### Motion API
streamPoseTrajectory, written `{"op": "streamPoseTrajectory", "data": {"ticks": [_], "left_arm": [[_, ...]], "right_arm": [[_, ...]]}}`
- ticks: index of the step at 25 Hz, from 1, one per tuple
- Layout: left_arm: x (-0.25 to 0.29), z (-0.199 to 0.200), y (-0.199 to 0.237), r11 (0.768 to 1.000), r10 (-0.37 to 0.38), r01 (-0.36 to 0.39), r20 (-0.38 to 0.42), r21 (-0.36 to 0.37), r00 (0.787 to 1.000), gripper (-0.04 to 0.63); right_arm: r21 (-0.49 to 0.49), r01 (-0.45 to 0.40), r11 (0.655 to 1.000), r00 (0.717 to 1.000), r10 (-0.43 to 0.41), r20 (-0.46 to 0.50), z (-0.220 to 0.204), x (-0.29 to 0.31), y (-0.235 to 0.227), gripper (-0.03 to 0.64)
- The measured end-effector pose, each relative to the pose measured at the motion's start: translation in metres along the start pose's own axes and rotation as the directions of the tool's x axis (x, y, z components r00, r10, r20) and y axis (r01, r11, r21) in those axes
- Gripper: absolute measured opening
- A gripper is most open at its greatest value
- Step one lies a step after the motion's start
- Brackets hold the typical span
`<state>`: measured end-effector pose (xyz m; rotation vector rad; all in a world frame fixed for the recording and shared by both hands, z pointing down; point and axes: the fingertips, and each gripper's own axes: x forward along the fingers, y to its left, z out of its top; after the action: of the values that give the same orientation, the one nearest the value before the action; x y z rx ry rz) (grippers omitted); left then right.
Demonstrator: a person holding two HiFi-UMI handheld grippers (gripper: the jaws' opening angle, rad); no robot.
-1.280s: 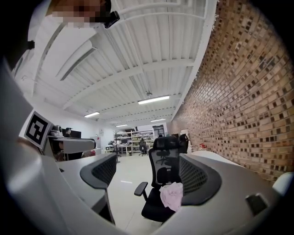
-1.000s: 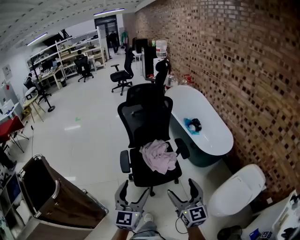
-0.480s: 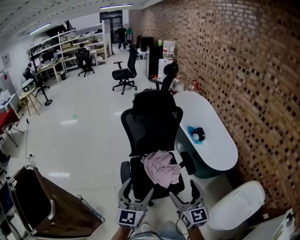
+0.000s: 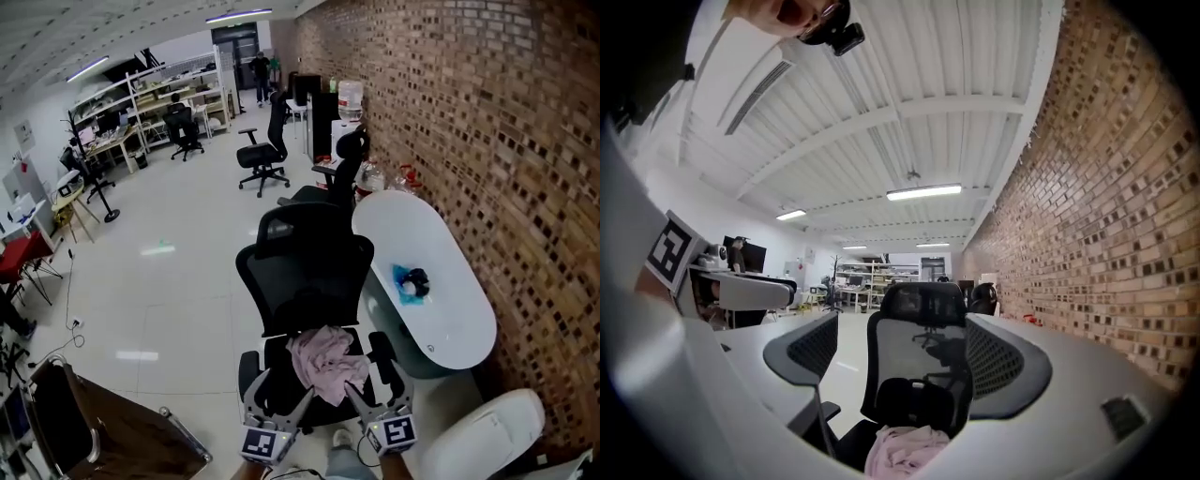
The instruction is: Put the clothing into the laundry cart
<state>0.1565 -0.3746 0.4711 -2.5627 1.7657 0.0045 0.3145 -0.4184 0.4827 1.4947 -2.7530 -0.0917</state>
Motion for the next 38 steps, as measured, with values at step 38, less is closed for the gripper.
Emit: {"op": "streamPoseTrajectory", "data": {"ticks": [38], "left_arm": [[0.181,-0.159,0.091,0.994,-0.037,0.013,-0.231,-0.104,0.972,0.367]], "right_arm": [[0.122,-0.243,0.962,0.837,0.272,-0.475,-0.265,0.157,-0.043,0.448]]}}
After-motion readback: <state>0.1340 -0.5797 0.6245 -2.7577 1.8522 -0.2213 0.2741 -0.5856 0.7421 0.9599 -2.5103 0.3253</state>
